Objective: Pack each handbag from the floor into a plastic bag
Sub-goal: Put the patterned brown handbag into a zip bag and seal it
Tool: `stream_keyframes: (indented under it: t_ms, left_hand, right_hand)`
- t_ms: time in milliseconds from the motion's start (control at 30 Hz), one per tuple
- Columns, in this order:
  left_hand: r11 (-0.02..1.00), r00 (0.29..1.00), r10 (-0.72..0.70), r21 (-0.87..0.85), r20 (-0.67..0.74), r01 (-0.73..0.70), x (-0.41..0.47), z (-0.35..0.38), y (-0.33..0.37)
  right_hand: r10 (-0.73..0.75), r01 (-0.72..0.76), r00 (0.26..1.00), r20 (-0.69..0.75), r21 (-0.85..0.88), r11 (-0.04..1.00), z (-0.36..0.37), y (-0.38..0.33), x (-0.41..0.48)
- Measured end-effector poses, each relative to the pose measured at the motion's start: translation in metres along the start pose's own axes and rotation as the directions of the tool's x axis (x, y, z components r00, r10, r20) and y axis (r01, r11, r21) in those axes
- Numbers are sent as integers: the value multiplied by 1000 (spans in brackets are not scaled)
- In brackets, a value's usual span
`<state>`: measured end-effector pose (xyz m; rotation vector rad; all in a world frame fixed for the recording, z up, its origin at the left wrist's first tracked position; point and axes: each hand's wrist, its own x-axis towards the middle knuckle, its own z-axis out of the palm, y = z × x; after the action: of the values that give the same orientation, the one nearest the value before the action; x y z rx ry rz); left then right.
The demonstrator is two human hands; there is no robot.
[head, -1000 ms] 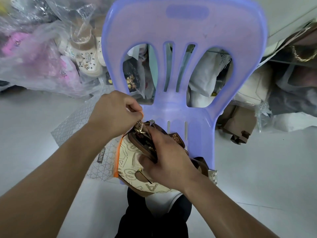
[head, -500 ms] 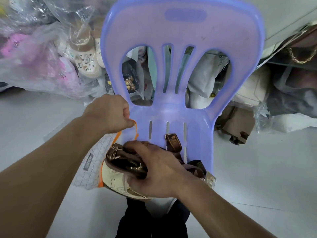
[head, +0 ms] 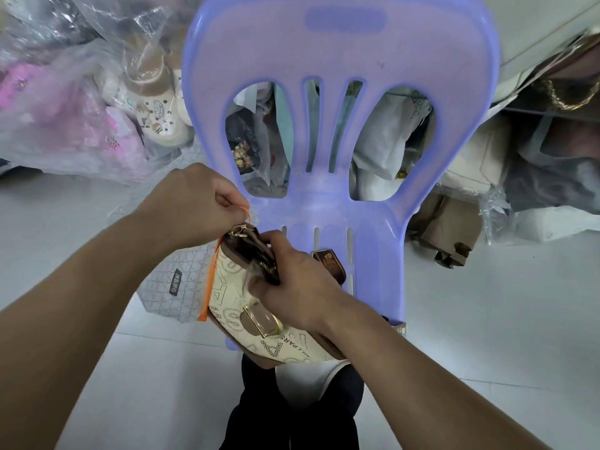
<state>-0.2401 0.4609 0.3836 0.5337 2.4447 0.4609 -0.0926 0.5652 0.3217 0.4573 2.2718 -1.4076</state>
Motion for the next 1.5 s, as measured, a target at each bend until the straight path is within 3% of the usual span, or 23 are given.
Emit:
stream_keyframes:
  t_ms: [133, 300, 400, 500, 600, 700, 900, 1000, 1067, 1167, 1233, 1300, 1367, 1433, 1500]
  left_hand:
    - [921, 979, -201, -335, 32, 200, -3, 1, 3]
    - [917, 984, -180, -361, 11, 171, -1, 6, 8]
    - [998, 994, -13, -68, -106, 5, -1, 16, 8]
    - [969, 937, 227, 159, -267, -190, -4, 28, 3]
    - [920, 881, 361, 270, -304, -284, -5, 35, 0]
    - [900, 897, 364, 342, -252, -270, -5, 38, 7]
    - [857, 971, 196, 506, -136, -103, 2, 36, 26]
    - [806, 979, 147, 591, -140, -36, -5, 44, 51]
    - [824, 977, 135, 567, -163, -19, -7, 51, 60]
    - [777, 941, 306, 610, -147, -157, -16, 70, 53]
    - [757, 908, 397, 608, -138, -239, -21, 77, 45]
    - [738, 832, 526, 579, -175, -346, -19, 88, 30]
    - [767, 736, 613, 440, -286, -468, -20, 93, 15]
    - [873, 745, 484, 199, -458, -445, -27, 98, 2]
    - [958, 754, 159, -83, -637, -273, -37, 106, -7]
  right_hand:
    - [-5, -7, 997, -82, -146, 989, -2, -3, 6]
    - [-41, -37, 980, -196, -380, 924, 6, -8, 9]
    - [-44, -71, 973, -225, -480, 874, 12, -9, 14]
    - [-60, -69, 973, -223, -528, 846, 12, -9, 18]
    - [-103, -44, 962, -253, -517, 855, 7, -5, 17]
    - [-51, -76, 959, -278, -429, 900, 0, -3, 21]
    - [38, -146, 967, -252, -426, 893, -7, -9, 29]
    - [49, -149, 974, -222, -462, 874, -9, -8, 27]
    - [39, -119, 983, -179, -461, 880, -12, -4, 24]
    - [103, -146, 973, -206, -207, 967, -17, 7, 30]
    - [105, -132, 976, -188, -136, 982, -17, 15, 36]
    - [72, -89, 972, -224, -68, 994, -20, 24, 37]
    - [75, -70, 948, -310, 26, 997, -26, 33, 35]
    - [136, -89, 927, -349, 146, 985, -30, 40, 31]
    - [147, -78, 920, -364, 197, 977, -31, 44, 31]
